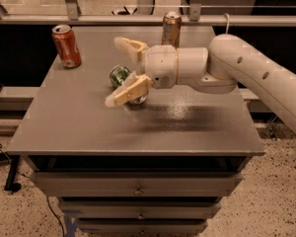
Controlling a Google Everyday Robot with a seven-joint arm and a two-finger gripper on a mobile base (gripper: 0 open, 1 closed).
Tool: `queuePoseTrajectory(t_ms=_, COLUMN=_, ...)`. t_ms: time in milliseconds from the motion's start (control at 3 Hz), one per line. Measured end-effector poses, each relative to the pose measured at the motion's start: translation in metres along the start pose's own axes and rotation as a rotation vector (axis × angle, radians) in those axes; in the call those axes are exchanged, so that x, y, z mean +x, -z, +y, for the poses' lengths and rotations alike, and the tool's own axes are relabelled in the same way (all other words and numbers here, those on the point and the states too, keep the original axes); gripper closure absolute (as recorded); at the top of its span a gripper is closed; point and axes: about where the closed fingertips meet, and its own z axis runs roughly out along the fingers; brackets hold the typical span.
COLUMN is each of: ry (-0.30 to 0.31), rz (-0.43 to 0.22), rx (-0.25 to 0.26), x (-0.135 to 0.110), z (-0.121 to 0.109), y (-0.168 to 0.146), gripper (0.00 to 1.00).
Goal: Knock green can over
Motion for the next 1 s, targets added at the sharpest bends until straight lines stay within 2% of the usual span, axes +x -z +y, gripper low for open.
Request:
queuePoseTrajectory(t_ms=667, ry=-0.024, rz=0.085, rx=0.038, x=0.021, z=0.002, y=0.042, gripper=0.00)
queuePoseTrajectory(t_ms=1000, ry=-0.018, rz=0.155, rx=0.067, x=0.030, z=-0.003, y=0.080, gripper=0.00)
